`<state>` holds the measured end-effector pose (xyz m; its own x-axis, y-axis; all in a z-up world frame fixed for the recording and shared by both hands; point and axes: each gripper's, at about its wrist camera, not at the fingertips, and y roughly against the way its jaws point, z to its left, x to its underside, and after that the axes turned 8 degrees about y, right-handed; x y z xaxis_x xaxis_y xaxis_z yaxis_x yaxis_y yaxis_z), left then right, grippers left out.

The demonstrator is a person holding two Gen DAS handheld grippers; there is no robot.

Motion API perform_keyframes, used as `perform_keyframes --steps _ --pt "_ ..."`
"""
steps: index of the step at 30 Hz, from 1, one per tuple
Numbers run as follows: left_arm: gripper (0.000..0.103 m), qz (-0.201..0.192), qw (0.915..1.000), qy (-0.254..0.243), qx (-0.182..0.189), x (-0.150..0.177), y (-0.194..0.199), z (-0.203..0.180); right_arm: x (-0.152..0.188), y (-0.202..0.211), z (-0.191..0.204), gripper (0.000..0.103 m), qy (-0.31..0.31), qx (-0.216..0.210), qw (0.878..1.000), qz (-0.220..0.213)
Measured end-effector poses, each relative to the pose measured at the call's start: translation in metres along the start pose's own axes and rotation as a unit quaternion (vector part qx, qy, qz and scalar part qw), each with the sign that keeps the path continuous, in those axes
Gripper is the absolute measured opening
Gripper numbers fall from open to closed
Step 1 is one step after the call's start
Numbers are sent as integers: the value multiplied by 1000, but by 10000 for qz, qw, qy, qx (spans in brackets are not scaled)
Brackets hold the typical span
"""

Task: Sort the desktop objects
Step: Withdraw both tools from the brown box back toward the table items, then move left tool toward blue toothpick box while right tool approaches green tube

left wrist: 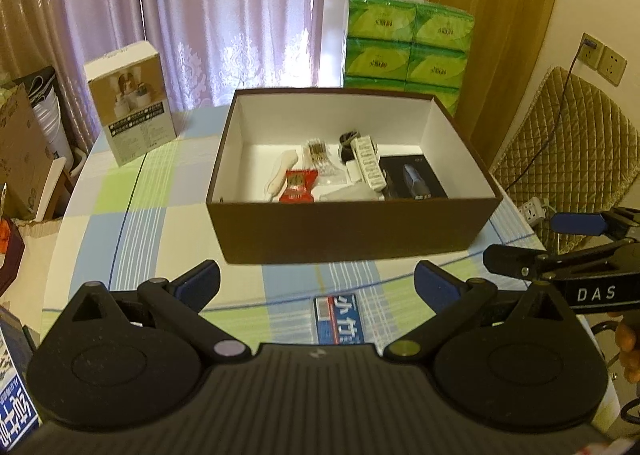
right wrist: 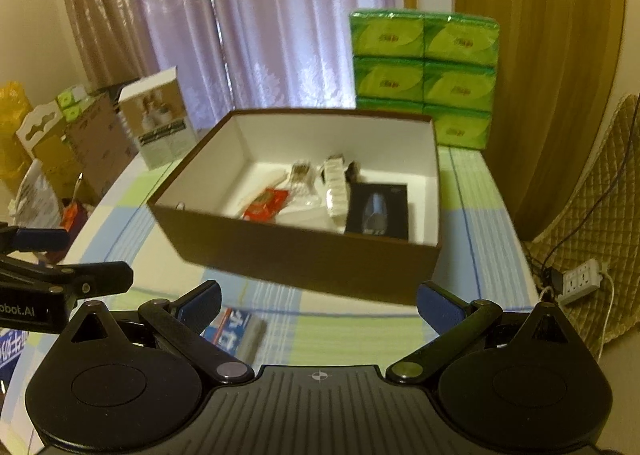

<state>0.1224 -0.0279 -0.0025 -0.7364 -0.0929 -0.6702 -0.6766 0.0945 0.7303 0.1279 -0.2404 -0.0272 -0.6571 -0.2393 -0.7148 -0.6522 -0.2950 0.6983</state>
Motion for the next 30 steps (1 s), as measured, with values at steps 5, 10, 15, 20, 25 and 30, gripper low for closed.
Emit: perform_keyframes --steps 5,10,15,20,25,30 --pt "102 150 9999 -6 -62 15 -1 5 11 -4 12 101 118 -97 9997 173" --pt "102 254 9996 4 -155 24 -4 10 20 -7 21 101 133 -185 9993 307" --pt "102 407 9990 23 -203 35 -10 19 32 -15 27 101 97 -220 9982 540" --pt "102 633 9974 88 -319 51 -20 30 49 -30 30 101 2 -211 9960 869" --pt "102 857 9953 163 -423 65 -31 41 63 -45 33 101 -196 -252 9927 1164" --pt "102 943 9939 202 -527 71 -39 51 75 -61 42 101 -251 -199 9896 1405"
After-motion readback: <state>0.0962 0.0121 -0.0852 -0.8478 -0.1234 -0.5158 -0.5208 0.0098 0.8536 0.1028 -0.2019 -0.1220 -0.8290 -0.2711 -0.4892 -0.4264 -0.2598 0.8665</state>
